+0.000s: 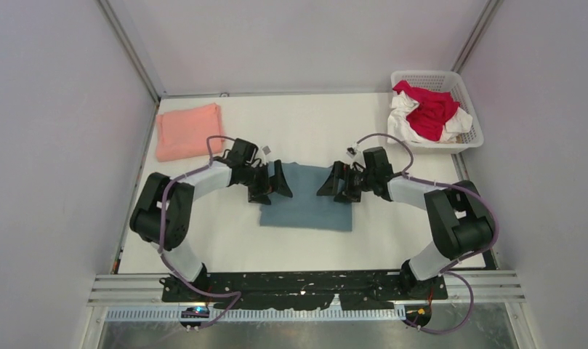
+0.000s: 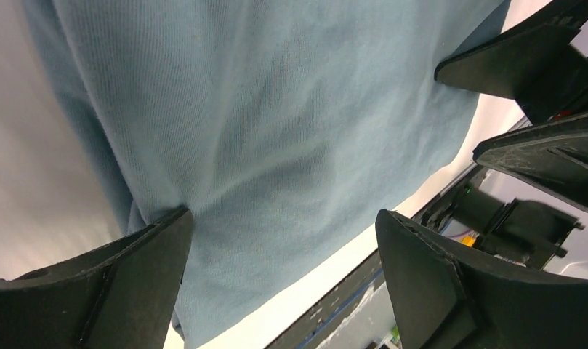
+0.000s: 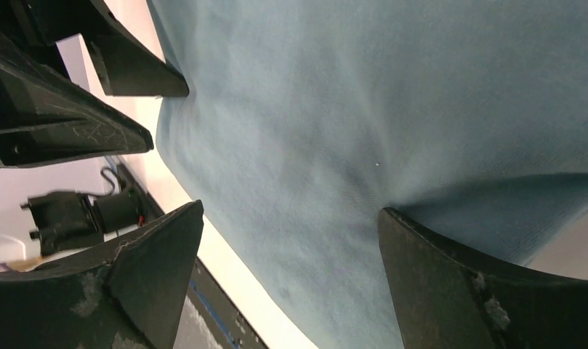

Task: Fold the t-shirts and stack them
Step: Smooth out wrinkles on the folded tshirt, then put the neatly folded tshirt into the corner of the board with the left arm

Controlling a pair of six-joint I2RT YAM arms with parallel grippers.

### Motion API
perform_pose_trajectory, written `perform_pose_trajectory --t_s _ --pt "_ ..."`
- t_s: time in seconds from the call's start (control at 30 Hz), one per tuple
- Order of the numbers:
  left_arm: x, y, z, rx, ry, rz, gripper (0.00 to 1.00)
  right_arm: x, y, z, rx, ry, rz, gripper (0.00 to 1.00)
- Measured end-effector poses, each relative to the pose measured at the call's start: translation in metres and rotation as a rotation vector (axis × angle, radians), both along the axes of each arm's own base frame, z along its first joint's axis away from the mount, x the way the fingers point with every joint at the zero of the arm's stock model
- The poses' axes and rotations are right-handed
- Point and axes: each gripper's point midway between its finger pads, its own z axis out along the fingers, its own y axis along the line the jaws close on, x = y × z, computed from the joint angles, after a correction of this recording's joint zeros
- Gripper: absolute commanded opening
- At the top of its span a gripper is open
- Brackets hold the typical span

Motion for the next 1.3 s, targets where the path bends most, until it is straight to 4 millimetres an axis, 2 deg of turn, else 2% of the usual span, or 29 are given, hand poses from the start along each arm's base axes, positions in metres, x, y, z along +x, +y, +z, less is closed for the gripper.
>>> perform_pose_trajectory --t_s 0.17,0.27,0.4,0.5,0.57,0.63,0.73,0.8,0.9,1.0,1.07,1.13,1.3 --pt "-0.038 0.02 0.002 0.057 0.0 0.02 1.0 -0.038 0.005 0.003 -0.034 0.03 0.048 0.95" --pt "-0.045 0.034 0.014 0.105 -0.034 0.049 1.0 -0.041 -0.004 0.016 -0.078 -0.003 0.022 0.95" --pt "-0.031 0.045 0.031 0.166 -0.111 0.085 0.99 -0.028 -0.014 0.047 -0.111 -0.107 -0.028 0.95" --pt "-0.003 0.053 0.033 0.218 -0.124 0.123 0.89 -0.015 -0.019 0.072 -0.125 -0.198 -0.078 0.95" --pt "0.016 0.056 0.026 0.246 -0.116 0.137 0.87 -0.012 -0.023 0.082 -0.132 -0.237 -0.104 0.95" --pt "0.029 0.059 0.01 0.274 -0.087 0.143 0.83 -0.01 -0.029 0.084 -0.148 -0.249 -0.128 0.95" --pt "0.024 0.061 -0.012 0.298 -0.018 0.131 0.81 -0.008 -0.035 0.082 -0.174 -0.245 -0.152 0.95" --pt "0.019 0.056 -0.017 0.293 0.007 0.116 0.78 -0.007 -0.04 0.079 -0.19 -0.237 -0.167 0.95" --pt "0.013 0.045 -0.017 0.282 0.003 0.091 0.63 -0.007 -0.047 0.074 -0.208 -0.223 -0.183 0.95" --pt "0.003 0.029 -0.022 0.285 0.025 0.076 0.43 -0.007 -0.053 0.07 -0.227 -0.215 -0.195 0.95" --pt "-0.003 0.018 -0.025 0.3 0.049 0.083 0.25 -0.005 -0.057 0.068 -0.238 -0.215 -0.202 0.95" --pt "-0.004 0.011 -0.029 0.335 0.071 0.096 0.0 -0.003 -0.06 0.067 -0.245 -0.212 -0.209 0.95" --pt "0.005 0.008 -0.028 0.465 0.087 0.131 0.0 0.002 -0.069 0.059 -0.272 -0.205 -0.217 0.95"
